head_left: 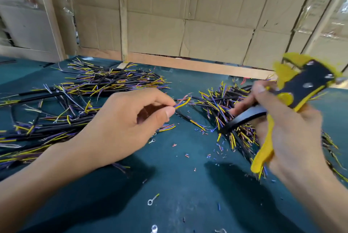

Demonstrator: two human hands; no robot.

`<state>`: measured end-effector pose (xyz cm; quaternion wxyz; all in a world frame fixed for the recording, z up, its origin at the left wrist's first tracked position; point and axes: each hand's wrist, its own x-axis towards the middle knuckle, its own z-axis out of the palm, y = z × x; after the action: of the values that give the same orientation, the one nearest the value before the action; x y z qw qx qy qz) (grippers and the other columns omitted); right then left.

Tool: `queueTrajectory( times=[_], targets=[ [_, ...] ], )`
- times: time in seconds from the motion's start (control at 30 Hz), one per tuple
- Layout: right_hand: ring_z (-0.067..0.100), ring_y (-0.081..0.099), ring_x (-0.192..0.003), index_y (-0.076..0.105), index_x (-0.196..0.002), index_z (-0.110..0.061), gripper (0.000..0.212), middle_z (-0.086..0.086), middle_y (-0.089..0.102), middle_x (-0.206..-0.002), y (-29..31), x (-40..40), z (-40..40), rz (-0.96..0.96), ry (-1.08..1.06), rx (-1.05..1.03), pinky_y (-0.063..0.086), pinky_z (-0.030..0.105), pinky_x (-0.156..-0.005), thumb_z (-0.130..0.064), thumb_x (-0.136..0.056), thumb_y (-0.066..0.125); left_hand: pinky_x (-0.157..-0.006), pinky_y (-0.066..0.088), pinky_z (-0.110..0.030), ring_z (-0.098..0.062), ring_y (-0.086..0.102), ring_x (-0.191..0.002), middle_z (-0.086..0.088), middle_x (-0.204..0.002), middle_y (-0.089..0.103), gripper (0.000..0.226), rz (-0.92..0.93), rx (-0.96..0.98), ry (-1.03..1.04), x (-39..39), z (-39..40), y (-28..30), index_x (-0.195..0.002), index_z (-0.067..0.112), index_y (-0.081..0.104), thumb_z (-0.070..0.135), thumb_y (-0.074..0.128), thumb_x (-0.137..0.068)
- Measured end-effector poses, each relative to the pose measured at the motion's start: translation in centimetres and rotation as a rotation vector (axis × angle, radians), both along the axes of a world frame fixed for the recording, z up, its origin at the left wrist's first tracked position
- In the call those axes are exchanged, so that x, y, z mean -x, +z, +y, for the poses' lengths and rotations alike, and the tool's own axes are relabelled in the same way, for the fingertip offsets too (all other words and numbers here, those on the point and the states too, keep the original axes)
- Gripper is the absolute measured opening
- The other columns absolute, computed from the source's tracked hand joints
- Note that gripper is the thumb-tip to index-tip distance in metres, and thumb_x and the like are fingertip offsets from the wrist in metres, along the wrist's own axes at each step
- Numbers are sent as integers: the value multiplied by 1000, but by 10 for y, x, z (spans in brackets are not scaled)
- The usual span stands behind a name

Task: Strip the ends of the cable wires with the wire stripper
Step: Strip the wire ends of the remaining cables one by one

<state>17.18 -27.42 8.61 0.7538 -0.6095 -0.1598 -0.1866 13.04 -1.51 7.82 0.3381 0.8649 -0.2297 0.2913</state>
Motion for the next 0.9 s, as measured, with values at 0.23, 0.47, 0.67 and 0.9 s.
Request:
queueTrajectory(
  times=[0.23,0.47,0.67,0.9],
  targets=[
    [35,71,-75,67,-93,-4,32,23,73,-88,-14,19,34,52,431,-35,56,36,-61,-4,-66,83,-69,45,-29,-14,57,-77,8,-87,58,19,-134,-185,-130,4,-9,-4,-110,18,65,26,49,-102],
    [36,70,-78,70,-95,-11,31,15,73,-87,-12,20,26,1,405,43,55,36,-65,-10,-67,82,-71,43,-12,-2,57,-79,16,-93,60,20,-90,-166,-92,9,-14,-6,-118,24,57,29,45,-102],
    [21,69,-75,68,-98,-5,25,7,75,-91,-15,29,37,-131,114,185,60,32,-66,-9,-76,81,-55,31,-2,4,49,-56,16,-86,66,10,26,-71,-119,12,-20,-4,-108,28,47,33,43,-100],
    [23,72,-76,67,-105,-8,35,6,76,-85,-20,31,39,-72,161,148,60,32,-70,-11,-73,81,-46,34,-20,-12,36,-44,-1,-76,68,13,405,311,-367,16,-27,-5,-99,29,52,40,47,-95]
  ],
)
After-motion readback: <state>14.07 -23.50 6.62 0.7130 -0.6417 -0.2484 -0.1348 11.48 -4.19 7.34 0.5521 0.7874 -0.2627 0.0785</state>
